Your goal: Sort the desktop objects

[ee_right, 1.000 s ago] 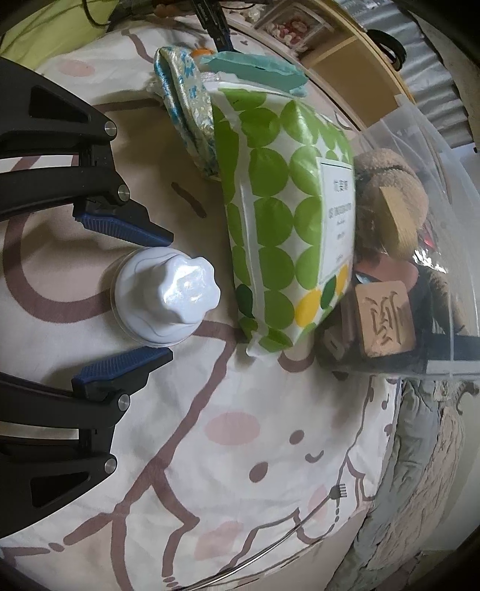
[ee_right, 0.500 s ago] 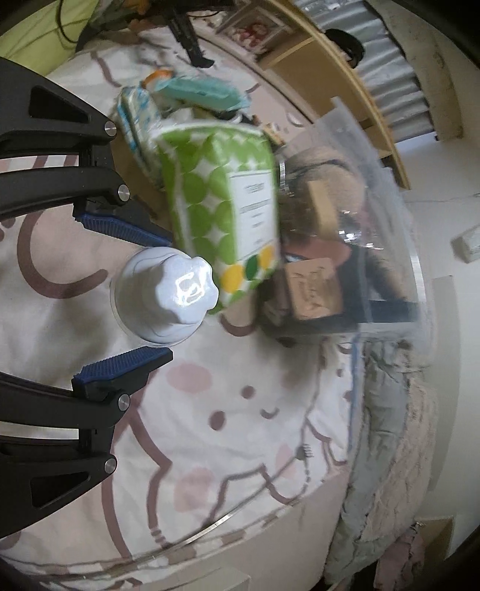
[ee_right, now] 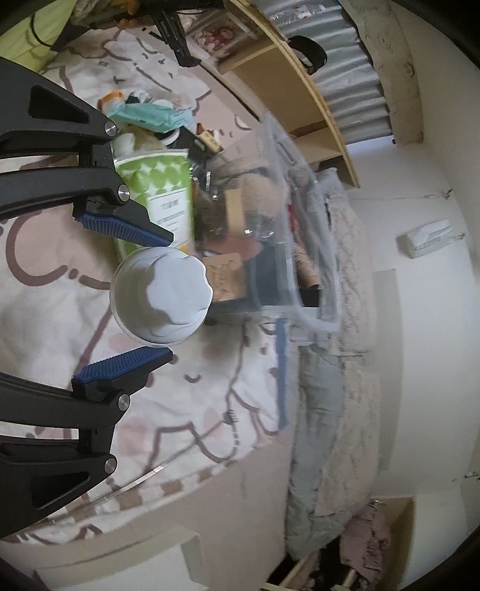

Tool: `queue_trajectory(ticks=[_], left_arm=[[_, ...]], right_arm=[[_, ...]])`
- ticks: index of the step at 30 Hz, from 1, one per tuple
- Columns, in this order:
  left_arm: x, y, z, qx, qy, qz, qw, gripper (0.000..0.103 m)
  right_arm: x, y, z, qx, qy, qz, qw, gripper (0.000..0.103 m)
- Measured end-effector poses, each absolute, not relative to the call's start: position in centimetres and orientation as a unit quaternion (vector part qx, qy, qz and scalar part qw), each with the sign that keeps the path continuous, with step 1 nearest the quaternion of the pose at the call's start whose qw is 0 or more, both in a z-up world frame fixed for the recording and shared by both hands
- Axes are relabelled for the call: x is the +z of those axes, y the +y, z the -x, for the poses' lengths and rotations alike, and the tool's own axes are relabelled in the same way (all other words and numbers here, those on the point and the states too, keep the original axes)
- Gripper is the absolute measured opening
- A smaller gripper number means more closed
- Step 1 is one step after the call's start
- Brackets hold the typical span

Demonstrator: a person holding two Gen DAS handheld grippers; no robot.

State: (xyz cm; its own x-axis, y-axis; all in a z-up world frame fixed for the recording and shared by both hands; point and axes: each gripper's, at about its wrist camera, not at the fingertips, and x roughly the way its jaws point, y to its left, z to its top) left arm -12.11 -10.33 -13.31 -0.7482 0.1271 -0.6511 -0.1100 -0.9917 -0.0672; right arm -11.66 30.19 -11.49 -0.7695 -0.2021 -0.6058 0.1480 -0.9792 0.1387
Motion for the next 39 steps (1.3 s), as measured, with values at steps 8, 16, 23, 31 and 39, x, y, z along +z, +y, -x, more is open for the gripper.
queue_trajectory(ticks=[8,16,23,31,39], left_arm=[[-7.7,-7.7,11.9,0.942,-0.004,0.326,0.083,0.029],[-1.4,-3.5,12.2,0.954,0.026,0.278,0.107,0.029],[4.0,0.6,13.6,0.961,0.035,0.241,0.134,0.029],[6.0,3.6,16.7,0.962,0.017,0.235,0.134,0.029],[3.7,4.3,22.3,0.957,-0.013,0.263,0.118,0.029]], right_arm=[[-7.3,29.3,11.7,-0.946,-0.031,-0.309,0.097,0.056],[-2.0,27.2,12.8,-0.955,-0.006,-0.278,0.101,0.056],[1.6,25.6,14.5,-0.961,-0.009,-0.254,0.106,0.056],[3.4,24.5,17.4,-0.964,-0.035,-0.24,0.112,0.056],[1.9,24.5,21.9,-0.962,-0.068,-0.248,0.088,0.056]])
